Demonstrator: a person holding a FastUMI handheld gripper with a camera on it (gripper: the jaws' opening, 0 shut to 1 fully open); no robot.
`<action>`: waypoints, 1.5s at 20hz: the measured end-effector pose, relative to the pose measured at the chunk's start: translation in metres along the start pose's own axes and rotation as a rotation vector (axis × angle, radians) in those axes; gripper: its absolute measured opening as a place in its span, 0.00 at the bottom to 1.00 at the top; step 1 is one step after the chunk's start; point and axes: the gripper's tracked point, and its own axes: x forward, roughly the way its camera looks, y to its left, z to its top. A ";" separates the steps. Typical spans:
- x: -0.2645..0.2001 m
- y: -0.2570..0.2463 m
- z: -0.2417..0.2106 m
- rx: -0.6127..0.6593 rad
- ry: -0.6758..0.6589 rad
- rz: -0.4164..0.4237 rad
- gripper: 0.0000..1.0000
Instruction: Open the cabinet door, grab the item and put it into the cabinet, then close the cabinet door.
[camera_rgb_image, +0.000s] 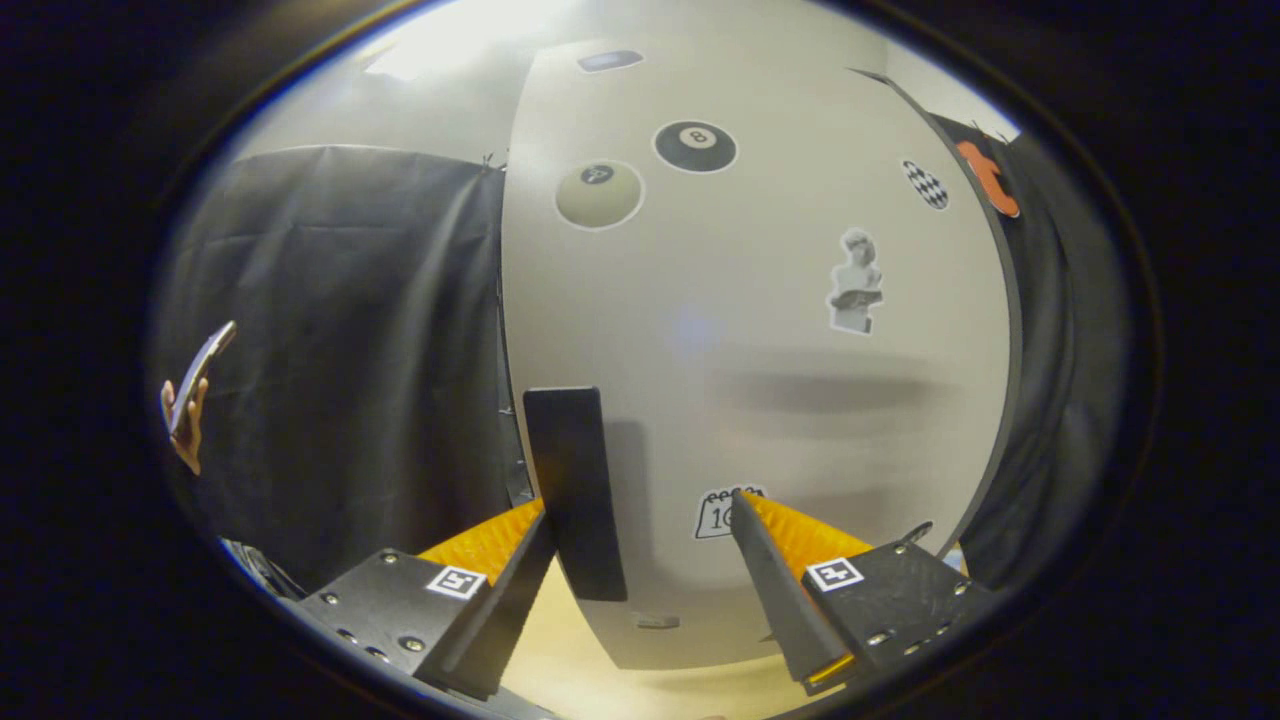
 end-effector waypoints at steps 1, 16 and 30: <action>0.000 0.000 -0.001 0.002 -0.001 -0.001 1.00; 0.005 0.002 -0.005 0.012 -0.022 -0.068 1.00; 0.003 0.003 -0.007 -0.004 -0.051 -0.089 1.00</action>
